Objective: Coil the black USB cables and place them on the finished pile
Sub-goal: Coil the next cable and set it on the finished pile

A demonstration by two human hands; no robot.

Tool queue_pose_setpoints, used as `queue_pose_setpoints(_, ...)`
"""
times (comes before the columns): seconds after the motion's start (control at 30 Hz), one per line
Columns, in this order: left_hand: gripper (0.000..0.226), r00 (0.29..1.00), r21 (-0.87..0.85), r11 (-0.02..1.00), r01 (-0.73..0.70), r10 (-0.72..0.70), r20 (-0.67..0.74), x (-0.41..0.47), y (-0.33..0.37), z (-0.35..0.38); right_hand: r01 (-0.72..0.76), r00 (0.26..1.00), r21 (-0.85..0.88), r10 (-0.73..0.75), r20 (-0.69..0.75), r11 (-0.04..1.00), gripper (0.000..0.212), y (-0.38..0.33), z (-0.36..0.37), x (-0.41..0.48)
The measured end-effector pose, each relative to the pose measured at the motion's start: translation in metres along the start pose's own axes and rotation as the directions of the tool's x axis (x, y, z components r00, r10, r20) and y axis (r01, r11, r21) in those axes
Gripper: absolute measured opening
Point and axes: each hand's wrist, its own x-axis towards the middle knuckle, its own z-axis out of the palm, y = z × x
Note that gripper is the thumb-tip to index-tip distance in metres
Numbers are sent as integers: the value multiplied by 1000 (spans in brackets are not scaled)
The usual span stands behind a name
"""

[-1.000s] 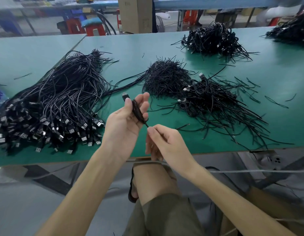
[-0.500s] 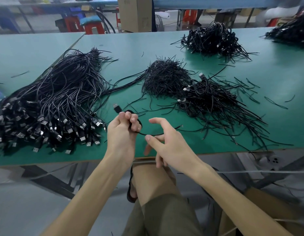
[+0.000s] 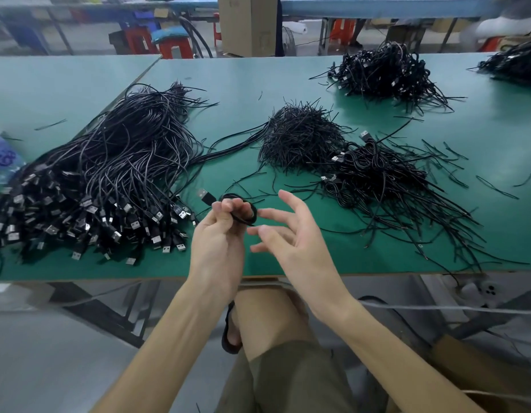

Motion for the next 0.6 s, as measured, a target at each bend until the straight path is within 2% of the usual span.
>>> queue_pose_setpoints(0.07, 24, 1000, 80, 997, 17, -18, 18, -6, -2, 0, 108, 994, -206, -107, 16, 972, 64, 2, 5, -2)
queue_pose_setpoints(0.1, 26, 999, 124, 992, 22, -26, 36, -9, -2, 0, 183, 982, -365, -185, 32, 913, 64, 3, 8, -3)
queue_pose_setpoints(0.17, 25, 996, 201, 980, 0, -17, 84, -14, -3, -2, 294, 945, -627, -320, 74, 721, 63, 5, 13, -3)
queue_pose_setpoints(0.2, 25, 995, 228, 973, -21, -3, 103, -17, -4, -2, 305, 932, -694, -354, 76, 653, 63, 5, 14, -3)
queue_pose_setpoints(0.27, 27, 990, 299, 952, -71, 31, 138, -20, -6, -3, 279, 929, -757, -365, 58, 591, 63, 7, 13, -1)
queue_pose_setpoints(0.33, 33, 983, 393, 912, -119, 51, 178, -21, -8, -5, 243, 952, -738, -301, 57, 630, 65, 6, 9, 1)
queue_pose_setpoints(0.4, 37, 976, 453, 880, -139, 45, 212, -22, -9, -6, 190, 981, -634, -174, 88, 749, 63, 3, 2, 4)
queue_pose_setpoints(0.43, 39, 975, 478, 866, -150, 48, 218, -22, -9, -7, 168, 986, -606, -129, 108, 777, 58, 2, -2, 6)
queue_pose_setpoints(0.6, 27, 964, 585, 782, -215, 73, 256, -23, -8, -13, 170, 985, -648, -106, 138, 742, 29, 10, -12, 4)
